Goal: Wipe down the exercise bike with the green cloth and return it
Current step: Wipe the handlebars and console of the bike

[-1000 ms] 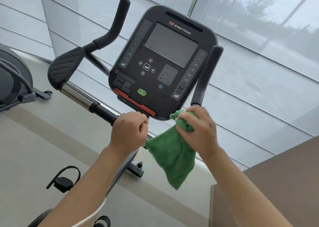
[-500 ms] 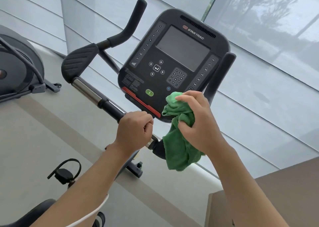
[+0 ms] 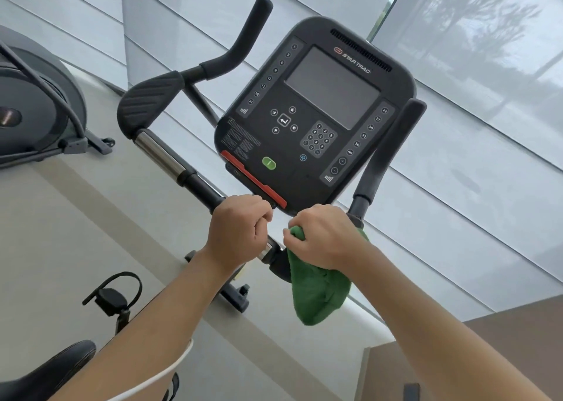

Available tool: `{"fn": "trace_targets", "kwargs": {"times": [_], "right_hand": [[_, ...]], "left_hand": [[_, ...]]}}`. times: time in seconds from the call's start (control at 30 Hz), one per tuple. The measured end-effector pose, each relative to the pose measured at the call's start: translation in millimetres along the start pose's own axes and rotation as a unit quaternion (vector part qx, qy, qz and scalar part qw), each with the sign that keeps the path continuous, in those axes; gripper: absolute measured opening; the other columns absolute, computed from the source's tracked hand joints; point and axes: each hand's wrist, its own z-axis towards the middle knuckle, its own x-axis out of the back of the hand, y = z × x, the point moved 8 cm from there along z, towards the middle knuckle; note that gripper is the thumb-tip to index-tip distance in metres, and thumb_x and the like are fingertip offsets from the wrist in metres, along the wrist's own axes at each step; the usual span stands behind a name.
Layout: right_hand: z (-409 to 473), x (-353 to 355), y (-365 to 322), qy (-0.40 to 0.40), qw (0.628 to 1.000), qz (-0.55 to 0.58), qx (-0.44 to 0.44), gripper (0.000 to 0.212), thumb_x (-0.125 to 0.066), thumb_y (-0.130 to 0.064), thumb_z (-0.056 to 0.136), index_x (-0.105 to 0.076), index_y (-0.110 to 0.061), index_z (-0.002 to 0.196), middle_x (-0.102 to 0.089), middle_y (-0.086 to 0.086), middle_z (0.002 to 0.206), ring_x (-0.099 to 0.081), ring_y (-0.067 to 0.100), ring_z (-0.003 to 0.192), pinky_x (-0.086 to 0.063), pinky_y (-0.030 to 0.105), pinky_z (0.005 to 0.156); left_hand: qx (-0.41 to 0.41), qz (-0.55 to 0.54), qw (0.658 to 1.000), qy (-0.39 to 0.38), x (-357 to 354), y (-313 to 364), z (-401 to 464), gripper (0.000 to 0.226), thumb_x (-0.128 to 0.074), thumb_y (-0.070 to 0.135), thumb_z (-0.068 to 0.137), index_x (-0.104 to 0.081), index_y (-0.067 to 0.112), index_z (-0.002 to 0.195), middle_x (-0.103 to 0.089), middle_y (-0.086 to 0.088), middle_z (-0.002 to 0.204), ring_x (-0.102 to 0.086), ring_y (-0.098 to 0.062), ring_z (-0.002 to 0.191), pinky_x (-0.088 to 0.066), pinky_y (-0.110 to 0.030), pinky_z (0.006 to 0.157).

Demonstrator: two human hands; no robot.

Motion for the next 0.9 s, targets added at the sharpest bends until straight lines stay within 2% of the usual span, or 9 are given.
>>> {"fn": "trace_targets", "kwargs": {"times": [0.07, 0.2, 0.33, 0.43, 0.5, 0.57, 0.73, 0.83, 0.9], "right_hand": [[-10, 1, -12, 0.06, 0.998, 0.004, 0.006, 0.042, -0.047, -0.04, 0.091, -0.043, -0.022, 0.053, -0.047, -0.003, 0.056, -0.046, 0.017, 0.053, -0.034, 0.029, 0.051], [-23, -7, -34, 0.128, 0.992, -0.006, 0.01, 0.036, -0.051, -0.036, 0.09, -0.062, -0.018, 0.062, -0.049, -0.004, 0.063, -0.044, 0.021, 0.058, -0.038, 0.032, 0.056], [-24, -4, -17, 0.087, 0.994, 0.019, 0.057, 0.037, -0.046, -0.043, 0.091, -0.072, -0.023, 0.075, -0.063, -0.008, 0.078, -0.053, 0.017, 0.068, -0.047, 0.03, 0.061], [-14, 19, 51, 0.07, 0.997, 0.002, -0.02, 0.03, -0.053, -0.041, 0.09, -0.076, -0.025, 0.078, -0.067, -0.01, 0.087, -0.06, 0.015, 0.081, -0.054, 0.034, 0.069], [-13, 26, 71, 0.087, 0.994, 0.025, -0.058, 0.025, -0.059, -0.034, 0.087, -0.074, -0.021, 0.073, -0.067, -0.007, 0.084, -0.06, 0.016, 0.08, -0.053, 0.036, 0.07], [-14, 19, 54, 0.09, 0.993, 0.039, -0.064, 0.027, -0.059, -0.033, 0.085, -0.071, -0.017, 0.066, -0.065, -0.005, 0.079, -0.058, 0.018, 0.074, -0.051, 0.036, 0.067], [-18, 8, -14, 0.133, 0.988, 0.081, -0.01, 0.032, -0.055, -0.027, 0.086, -0.062, -0.016, 0.057, -0.053, -0.008, 0.062, -0.045, 0.015, 0.06, -0.037, 0.025, 0.058], [-24, 7, -37, 0.136, 0.984, 0.106, 0.046, 0.032, -0.053, -0.024, 0.086, -0.064, -0.014, 0.058, -0.053, -0.005, 0.061, -0.044, 0.018, 0.058, -0.039, 0.027, 0.057], [-23, 14, -20, 0.128, 0.986, 0.097, 0.048, 0.032, -0.051, -0.029, 0.086, -0.068, -0.016, 0.063, -0.061, -0.006, 0.069, -0.051, 0.017, 0.063, -0.044, 0.026, 0.06]], "left_hand": [[-0.004, -0.002, 1.0, 0.01, 1, 1, 0, 0.032, -0.04, 0.006, 0.089, -0.063, 0.007, 0.067, -0.055, -0.004, 0.058, -0.048, -0.018, 0.052, -0.044, -0.03, 0.052], [0.01, 0.011, 1.0, 0.02, 0, -4, -1, 0.023, -0.045, -0.005, 0.084, -0.055, 0.006, 0.067, -0.047, -0.005, 0.057, -0.041, -0.021, 0.051, -0.042, -0.039, 0.05], [0.001, 0.032, 0.999, 0.012, -3, -5, -3, 0.022, -0.041, -0.004, 0.083, -0.05, 0.007, 0.066, -0.042, -0.004, 0.057, -0.037, -0.022, 0.052, -0.039, -0.038, 0.05], [0.002, 0.037, 0.999, 0.013, -4, -6, -2, 0.025, -0.042, -0.003, 0.086, -0.05, 0.008, 0.066, -0.043, -0.004, 0.057, -0.038, -0.021, 0.052, -0.039, -0.035, 0.05], [-0.001, 0.042, 0.999, 0.022, -3, -5, -3, 0.026, -0.043, -0.003, 0.087, -0.051, 0.008, 0.065, -0.043, -0.004, 0.056, -0.038, -0.021, 0.051, -0.04, -0.034, 0.05], [-0.01, 0.039, 0.999, 0.026, -4, -5, -3, 0.026, -0.044, -0.005, 0.085, -0.051, 0.007, 0.063, -0.042, -0.005, 0.055, -0.038, -0.022, 0.05, -0.039, -0.036, 0.05], [-0.014, 0.037, 0.999, 0.022, -2, -3, -2, 0.024, -0.044, -0.007, 0.08, -0.048, 0.007, 0.062, -0.04, -0.005, 0.055, -0.035, -0.023, 0.051, -0.037, -0.04, 0.049], [-0.02, 0.038, 0.999, 0.02, -1, -2, -1, 0.023, -0.041, -0.004, 0.081, -0.047, 0.007, 0.061, -0.041, -0.005, 0.055, -0.035, -0.023, 0.051, -0.036, -0.038, 0.05], [-0.017, 0.036, 0.999, 0.015, -2, -3, -2, 0.024, -0.041, -0.004, 0.082, -0.047, 0.007, 0.062, -0.04, -0.004, 0.055, -0.036, -0.022, 0.051, -0.036, -0.036, 0.051]]}}
